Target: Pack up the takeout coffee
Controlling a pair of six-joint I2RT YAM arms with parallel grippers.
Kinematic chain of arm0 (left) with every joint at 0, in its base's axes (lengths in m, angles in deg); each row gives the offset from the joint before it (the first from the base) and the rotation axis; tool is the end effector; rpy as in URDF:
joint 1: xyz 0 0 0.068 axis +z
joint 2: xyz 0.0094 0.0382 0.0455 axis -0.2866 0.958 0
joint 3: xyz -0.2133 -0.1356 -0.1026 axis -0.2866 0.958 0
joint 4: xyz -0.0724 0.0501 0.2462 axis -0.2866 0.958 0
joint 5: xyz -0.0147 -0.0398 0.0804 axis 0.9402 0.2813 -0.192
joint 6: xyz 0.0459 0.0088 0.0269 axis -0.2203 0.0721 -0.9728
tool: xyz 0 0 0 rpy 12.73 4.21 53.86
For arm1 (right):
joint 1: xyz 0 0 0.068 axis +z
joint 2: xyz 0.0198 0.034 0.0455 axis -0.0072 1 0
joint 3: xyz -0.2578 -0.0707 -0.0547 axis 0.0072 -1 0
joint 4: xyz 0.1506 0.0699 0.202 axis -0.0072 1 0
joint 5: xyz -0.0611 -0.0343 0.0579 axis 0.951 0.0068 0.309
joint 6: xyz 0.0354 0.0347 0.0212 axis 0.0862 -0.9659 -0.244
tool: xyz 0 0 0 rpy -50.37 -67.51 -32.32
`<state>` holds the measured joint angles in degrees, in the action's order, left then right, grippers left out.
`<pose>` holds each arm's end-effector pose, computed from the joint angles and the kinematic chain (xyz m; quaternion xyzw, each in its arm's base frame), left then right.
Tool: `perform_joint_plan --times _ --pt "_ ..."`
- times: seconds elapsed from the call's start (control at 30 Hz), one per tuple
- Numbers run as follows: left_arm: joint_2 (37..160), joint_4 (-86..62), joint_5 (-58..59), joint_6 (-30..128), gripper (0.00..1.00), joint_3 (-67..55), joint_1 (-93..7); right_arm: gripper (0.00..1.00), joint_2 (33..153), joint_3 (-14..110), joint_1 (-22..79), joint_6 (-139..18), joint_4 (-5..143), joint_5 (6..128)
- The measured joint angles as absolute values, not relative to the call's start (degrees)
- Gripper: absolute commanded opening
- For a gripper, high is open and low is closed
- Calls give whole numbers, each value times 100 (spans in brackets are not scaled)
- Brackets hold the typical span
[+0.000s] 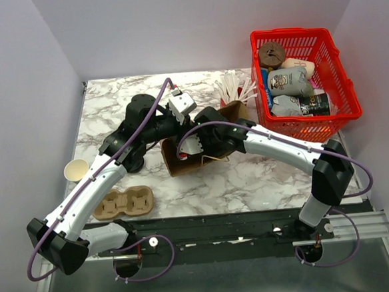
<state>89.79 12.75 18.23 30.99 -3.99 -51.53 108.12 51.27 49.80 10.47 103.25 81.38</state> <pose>0.2027 -0.1602 0.3936 0.4018 0.6998 -0.3148 0.4998 0.2381 0.2798 0.2736 -0.7843 0.5263 -0.0906 0.3156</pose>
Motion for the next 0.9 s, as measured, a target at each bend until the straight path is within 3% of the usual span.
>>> perform_joint_plan --times 0.1,0.33,0.53,0.73,0.9 --pt "8997 1272 1842 3080 29 -402 -5140 1 10858 5127 4935 1080 10292 8109" --pt "9038 1288 1932 3086 56 -517 -5116 1 10904 5127 4862 1128 10259 8081" --pt "9071 1281 1906 3228 71 -603 -5030 1 10906 5127 4860 1189 10248 8070" --pt "9117 1248 1834 3458 80 -760 -4722 1 10974 5221 4845 1193 10248 8054" --pt "9115 1246 1838 3539 81 -1003 -4410 1 11155 5510 4764 1187 10338 7993"
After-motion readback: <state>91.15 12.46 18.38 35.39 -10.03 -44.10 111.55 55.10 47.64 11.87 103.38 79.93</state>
